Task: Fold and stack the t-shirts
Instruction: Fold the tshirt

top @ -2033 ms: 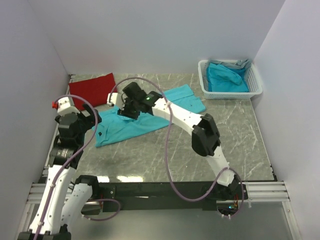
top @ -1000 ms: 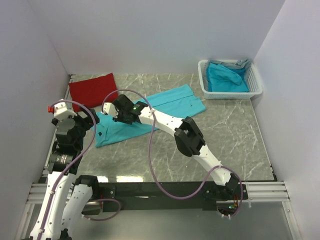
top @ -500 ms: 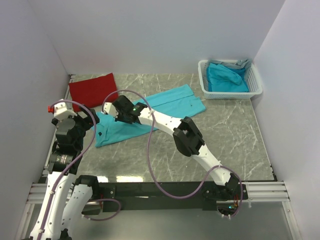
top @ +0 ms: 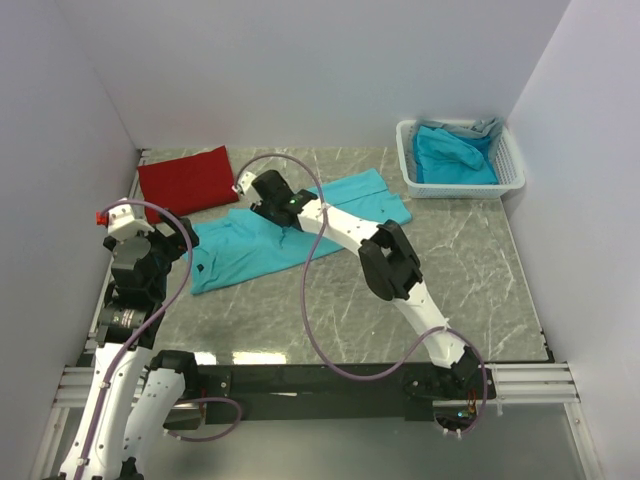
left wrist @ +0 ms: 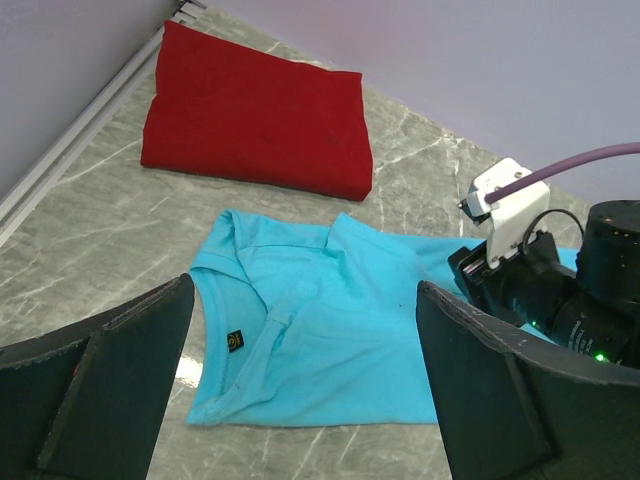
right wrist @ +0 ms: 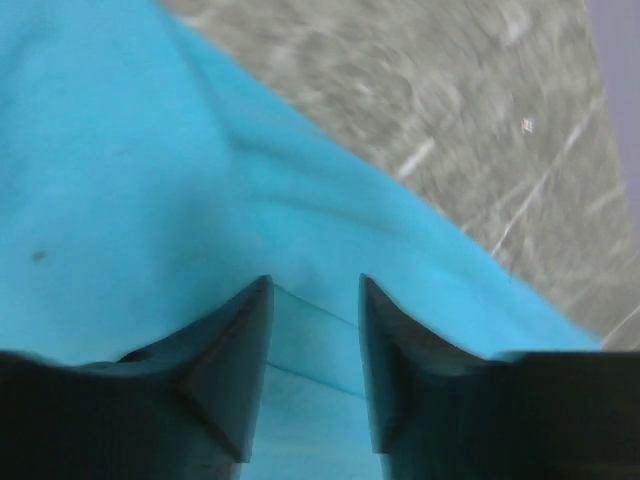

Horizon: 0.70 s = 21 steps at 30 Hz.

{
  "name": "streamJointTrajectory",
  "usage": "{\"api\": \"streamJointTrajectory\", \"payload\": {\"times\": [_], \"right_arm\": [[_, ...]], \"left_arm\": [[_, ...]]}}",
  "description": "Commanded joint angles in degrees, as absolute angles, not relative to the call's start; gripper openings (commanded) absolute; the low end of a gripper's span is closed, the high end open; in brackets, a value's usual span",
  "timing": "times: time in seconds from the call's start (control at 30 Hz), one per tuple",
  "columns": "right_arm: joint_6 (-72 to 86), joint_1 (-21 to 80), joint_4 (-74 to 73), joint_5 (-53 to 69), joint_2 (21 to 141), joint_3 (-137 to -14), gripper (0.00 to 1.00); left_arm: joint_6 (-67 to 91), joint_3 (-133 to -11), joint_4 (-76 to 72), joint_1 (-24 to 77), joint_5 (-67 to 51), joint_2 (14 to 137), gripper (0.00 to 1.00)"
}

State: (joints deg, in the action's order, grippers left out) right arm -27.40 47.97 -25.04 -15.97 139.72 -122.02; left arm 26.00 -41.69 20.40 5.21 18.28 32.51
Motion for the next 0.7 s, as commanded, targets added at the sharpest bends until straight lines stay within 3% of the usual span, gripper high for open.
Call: {"api": "streamJointTrajectory", "payload": {"times": [0.0, 0.07, 0.43, 0.6, 0.63, 0.67], "right_arm": [[-24.61, 47.64, -20.31, -19.69, 134.65, -120.24, 0.60], [-24.08, 47.64, -19.78, -18.63, 133.16, -119.27, 0.74], [-24.24, 43.52, -25.66, -7.23, 126.31, -118.22, 0.75], [-32.68, 40.08, -30.23, 11.39, 115.96, -106.46, 0.75], [-42.35, 38.95, -31.28, 16.56, 110.53, -98.34, 0.75], [-42.45, 38.67, -31.29, 16.61, 110.48, -94.61, 0.75]], "left_arm": [[24.96, -41.57, 18.37, 5.27, 17.93, 32.69, 0.98], [24.96, -41.57, 18.28, 5.27, 17.84, 32.78, 0.98], [24.79, -41.66, 18.19, 5.27, 17.05, 33.84, 0.98], [24.87, -41.66, 18.28, 5.27, 16.53, 34.54, 0.98], [25.05, -41.66, 18.37, 5.27, 16.26, 34.63, 0.98], [25.05, -41.66, 18.37, 5.27, 16.26, 34.63, 0.98]]}}
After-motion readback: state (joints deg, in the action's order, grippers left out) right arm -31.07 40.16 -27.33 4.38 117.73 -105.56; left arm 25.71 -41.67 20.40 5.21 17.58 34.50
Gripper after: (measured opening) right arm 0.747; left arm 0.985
